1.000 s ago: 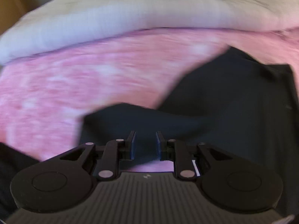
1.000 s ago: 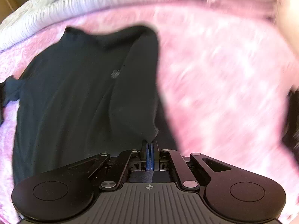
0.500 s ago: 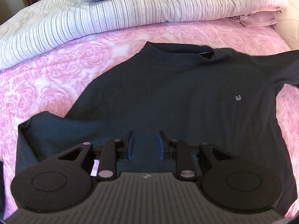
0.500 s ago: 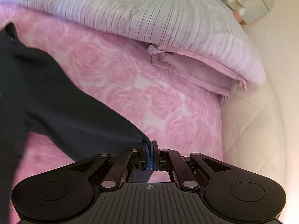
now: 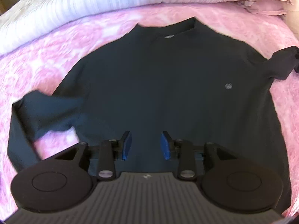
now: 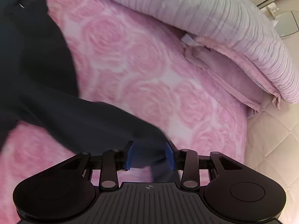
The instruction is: Fold clothes
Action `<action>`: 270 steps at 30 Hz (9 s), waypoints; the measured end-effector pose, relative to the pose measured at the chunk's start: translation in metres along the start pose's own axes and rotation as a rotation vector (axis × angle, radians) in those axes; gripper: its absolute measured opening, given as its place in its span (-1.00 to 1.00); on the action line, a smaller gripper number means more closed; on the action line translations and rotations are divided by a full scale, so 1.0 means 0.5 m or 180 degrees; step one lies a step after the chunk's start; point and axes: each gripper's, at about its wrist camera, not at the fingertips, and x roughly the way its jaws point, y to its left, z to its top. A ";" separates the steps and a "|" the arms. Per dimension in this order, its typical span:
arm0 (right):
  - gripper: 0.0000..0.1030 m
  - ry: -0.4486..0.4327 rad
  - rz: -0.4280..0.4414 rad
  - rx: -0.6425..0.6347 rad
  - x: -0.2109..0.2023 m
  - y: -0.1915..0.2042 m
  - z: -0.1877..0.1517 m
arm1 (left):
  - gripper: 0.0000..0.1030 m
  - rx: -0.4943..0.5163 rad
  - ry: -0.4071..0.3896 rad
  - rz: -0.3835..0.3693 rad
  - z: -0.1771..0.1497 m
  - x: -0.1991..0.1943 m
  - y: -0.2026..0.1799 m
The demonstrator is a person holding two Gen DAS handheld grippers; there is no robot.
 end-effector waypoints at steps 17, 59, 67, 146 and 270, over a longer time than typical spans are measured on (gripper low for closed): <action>-0.11 -0.0201 0.0740 0.0653 -0.276 0.540 0.126 | -0.06 -0.0413 0.0191 0.0316 -0.157 0.058 0.514; -0.02 -0.0098 0.1363 0.0086 -0.403 1.154 0.366 | -0.13 -0.1194 0.0132 -0.0054 -0.222 0.053 1.033; 0.01 -0.0167 0.1230 0.0101 -0.399 1.154 0.377 | -0.98 -0.1655 -0.0174 -0.0305 -0.250 -0.020 1.063; -0.99 0.1086 0.0795 -0.0096 0.128 -0.337 -0.143 | -0.33 0.0586 -0.0080 -0.0728 0.103 0.070 -0.510; -0.31 0.0998 -0.0075 -0.1176 0.241 0.003 -0.221 | -0.53 0.2589 -0.1076 -0.0647 0.118 0.199 -0.667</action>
